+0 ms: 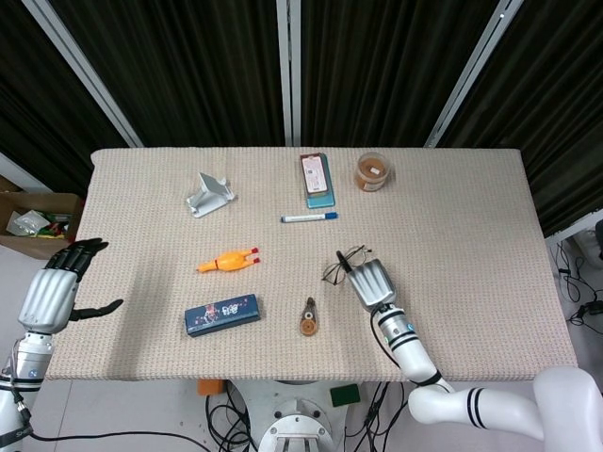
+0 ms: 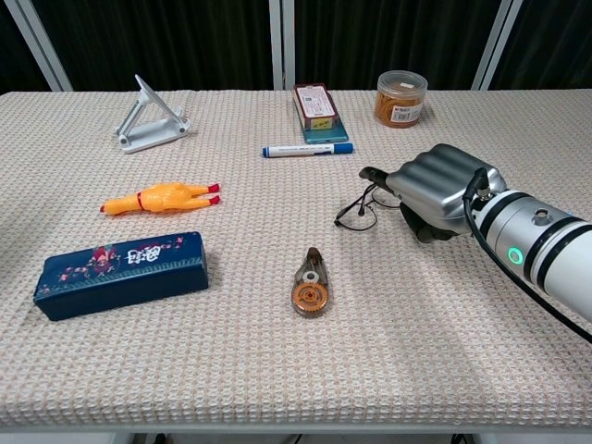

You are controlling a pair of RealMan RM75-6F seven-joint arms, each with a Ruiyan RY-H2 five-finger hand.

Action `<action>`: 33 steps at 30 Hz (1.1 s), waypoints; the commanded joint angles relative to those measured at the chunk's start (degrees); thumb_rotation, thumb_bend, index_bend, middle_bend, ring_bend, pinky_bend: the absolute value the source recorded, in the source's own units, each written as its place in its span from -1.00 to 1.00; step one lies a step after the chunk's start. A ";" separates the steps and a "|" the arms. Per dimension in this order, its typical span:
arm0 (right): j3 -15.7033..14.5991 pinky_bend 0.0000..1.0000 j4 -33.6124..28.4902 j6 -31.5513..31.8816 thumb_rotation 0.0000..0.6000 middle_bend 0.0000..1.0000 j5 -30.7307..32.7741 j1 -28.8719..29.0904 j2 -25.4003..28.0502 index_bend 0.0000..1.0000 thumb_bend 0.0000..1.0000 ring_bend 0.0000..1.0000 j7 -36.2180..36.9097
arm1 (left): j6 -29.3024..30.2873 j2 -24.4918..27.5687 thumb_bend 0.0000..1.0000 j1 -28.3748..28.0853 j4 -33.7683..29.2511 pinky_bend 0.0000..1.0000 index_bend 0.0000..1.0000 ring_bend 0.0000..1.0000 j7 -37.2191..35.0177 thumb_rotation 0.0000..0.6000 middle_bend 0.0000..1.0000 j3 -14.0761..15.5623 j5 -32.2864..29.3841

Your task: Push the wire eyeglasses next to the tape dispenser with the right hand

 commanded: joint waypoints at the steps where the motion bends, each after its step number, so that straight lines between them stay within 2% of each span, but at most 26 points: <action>1: -0.67 0.57 -1.09 1.52 1.00 0.74 -2.82 -0.67 0.88 -1.00 0.73 0.70 3.13 | 0.00 0.02 -0.95 -0.01 -0.13 -0.55 -0.69 -0.74 0.17 0.54 -0.71 0.00 0.00; 5: -2.35 0.57 -2.76 4.95 1.00 0.75 -7.05 -2.98 2.32 -1.00 0.74 0.70 7.99 | -0.05 -0.04 -0.95 -0.02 -0.16 -0.55 -0.69 -0.74 0.21 0.54 -0.71 0.01 -0.04; 9: -3.30 0.57 -2.50 6.34 1.00 0.75 -8.53 -4.48 3.13 -1.00 0.73 0.70 10.40 | -0.22 -0.05 -0.95 -0.15 -0.22 -0.55 -0.69 -0.74 0.38 0.53 -0.71 0.10 0.13; 33: -3.29 0.57 1.80 0.44 1.00 0.75 -3.94 -3.64 -0.14 -1.00 0.74 0.70 8.92 | -0.25 0.26 -0.95 -0.10 -0.49 -0.55 -0.69 -0.74 0.36 0.54 -0.71 -0.01 -0.23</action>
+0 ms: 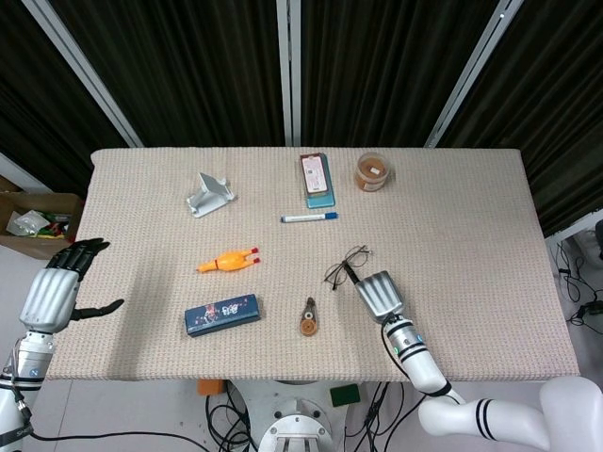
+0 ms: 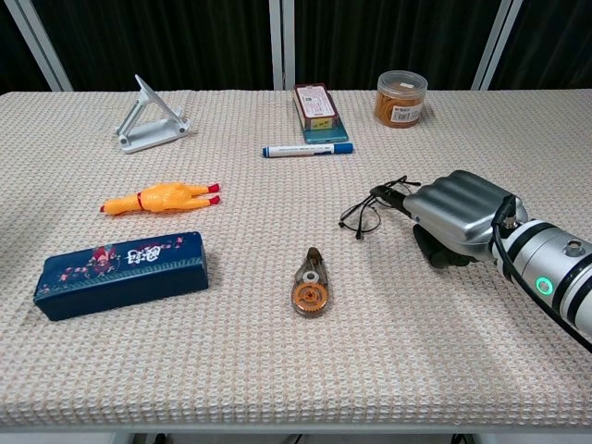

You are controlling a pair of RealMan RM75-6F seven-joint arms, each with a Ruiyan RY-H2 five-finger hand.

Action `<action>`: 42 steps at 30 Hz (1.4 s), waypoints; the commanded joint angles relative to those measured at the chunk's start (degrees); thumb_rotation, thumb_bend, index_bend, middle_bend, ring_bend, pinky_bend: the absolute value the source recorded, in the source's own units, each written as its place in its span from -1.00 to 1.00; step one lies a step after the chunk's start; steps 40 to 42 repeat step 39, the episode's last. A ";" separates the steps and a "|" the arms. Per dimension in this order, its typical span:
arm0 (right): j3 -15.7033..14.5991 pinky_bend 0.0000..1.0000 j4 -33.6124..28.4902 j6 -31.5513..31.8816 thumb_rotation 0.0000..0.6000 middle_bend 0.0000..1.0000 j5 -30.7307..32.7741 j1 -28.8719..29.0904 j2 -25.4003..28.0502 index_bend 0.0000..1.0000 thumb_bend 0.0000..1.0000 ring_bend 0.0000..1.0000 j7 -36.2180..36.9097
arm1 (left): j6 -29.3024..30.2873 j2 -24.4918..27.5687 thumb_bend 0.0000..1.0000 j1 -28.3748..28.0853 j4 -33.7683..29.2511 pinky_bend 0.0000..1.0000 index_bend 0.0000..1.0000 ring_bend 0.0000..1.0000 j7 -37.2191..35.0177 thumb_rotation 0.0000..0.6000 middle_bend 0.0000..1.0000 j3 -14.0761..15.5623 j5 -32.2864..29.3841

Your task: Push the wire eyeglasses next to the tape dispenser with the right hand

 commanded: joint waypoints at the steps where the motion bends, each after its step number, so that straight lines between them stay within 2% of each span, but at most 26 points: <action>1: 0.12 0.57 0.31 -0.26 1.00 0.75 0.35 0.11 -0.27 -1.00 0.74 0.70 -0.12 | 0.24 0.09 -0.95 0.10 0.01 -0.55 -0.69 -0.74 -0.04 0.54 -0.71 -0.02 0.09; 9: 0.60 0.57 -1.21 1.55 1.00 0.75 -1.96 -0.27 0.79 -1.00 0.73 0.70 2.27 | 0.49 0.38 -0.95 0.18 -0.48 -0.55 -0.69 -0.74 0.34 0.54 -0.71 -0.03 0.24; 13: 0.65 0.57 -5.65 5.71 1.00 0.75 -5.70 -1.78 4.39 -1.00 0.74 0.70 4.55 | 0.73 0.40 -0.95 0.24 -0.70 -0.55 -0.69 -0.74 0.63 0.55 -0.71 -0.05 0.34; 16: -0.40 0.57 -8.82 11.45 1.00 0.69 -11.98 -4.29 9.20 -1.00 0.72 0.64 9.07 | 1.24 0.64 -0.95 0.48 -1.04 -0.55 -0.69 -0.74 1.26 0.54 -0.71 -0.02 0.51; 19: -2.73 0.42 -10.55 18.29 1.00 0.28 -18.06 -8.34 15.46 -1.00 0.58 0.21 14.71 | 1.97 0.98 -0.95 0.88 -1.56 -0.55 -0.69 -0.74 2.43 0.54 -0.71 0.05 0.71; 20: -3.53 0.29 -11.36 19.94 1.00 0.01 -19.02 -9.76 17.68 -1.00 0.44 -0.12 16.52 | 2.21 1.08 -0.95 1.05 -1.75 -0.55 -0.69 -0.74 2.93 0.54 -0.71 0.11 0.75; 21: -4.27 0.19 -12.11 21.62 1.00 -0.17 -19.73 -11.24 19.92 -1.00 0.34 -0.33 18.31 | 2.47 1.16 -0.95 1.25 -1.93 -0.55 -0.69 -0.74 3.46 0.54 -0.71 0.20 0.80; 22: -5.20 -0.06 -12.82 23.88 1.00 -0.50 -20.38 -13.32 22.76 -1.00 0.13 -0.69 20.56 | 2.81 1.27 -0.95 1.59 -2.13 -0.55 -0.69 -0.74 4.22 0.54 -0.71 0.41 0.88; 23: -5.89 -0.32 -13.25 25.37 0.99 -0.72 -20.58 -14.88 24.81 -1.00 -0.01 -0.87 22.10 | 3.04 1.34 -0.95 1.90 -2.25 -0.55 -0.69 -0.74 4.84 0.54 -0.71 0.62 0.87; 25: -7.14 -0.81 -13.89 28.92 0.86 -0.96 -20.61 -18.55 28.71 -1.00 -0.24 -1.00 25.34 | 3.39 1.55 -0.96 2.80 -2.57 -0.55 -0.69 -0.74 6.41 0.54 -0.71 1.24 0.52; 26: -7.59 -0.98 -13.91 30.20 0.67 -1.00 -20.66 -20.01 29.93 -1.00 -0.35 -1.00 27.29 | 3.62 1.64 -0.97 3.24 -2.73 -0.55 -0.69 -0.74 7.11 0.54 -0.71 1.49 0.33; 29: -9.29 -1.00 -14.02 32.08 0.31 -1.00 -19.67 -24.11 33.38 -1.00 -0.47 -1.00 31.52 | 5.03 1.74 -1.00 4.91 -3.01 -0.55 -0.69 -0.74 9.42 0.48 -0.71 2.23 -0.04; 32: -10.78 -1.00 -14.38 31.82 0.28 -1.00 -18.58 -26.68 36.00 -1.00 -0.51 -1.00 30.79 | 6.70 1.78 -1.00 6.83 -3.02 -0.55 -0.69 -0.74 12.65 0.40 -0.71 3.13 -0.31; 36: -10.33 -1.00 -13.15 31.28 0.28 -1.00 -17.56 -28.35 36.97 -1.00 -0.48 -1.00 31.80 | 8.70 1.80 -1.00 9.04 -2.77 -0.56 -0.69 -0.75 18.68 0.29 -0.71 3.91 -0.84; 42: -9.60 -1.00 -11.81 30.96 0.27 -1.00 -18.22 -28.94 36.69 -1.00 -0.43 -1.00 33.60 | 9.61 1.81 -1.00 9.95 -3.17 -0.56 -0.69 -0.75 18.76 0.26 -0.71 4.04 -0.76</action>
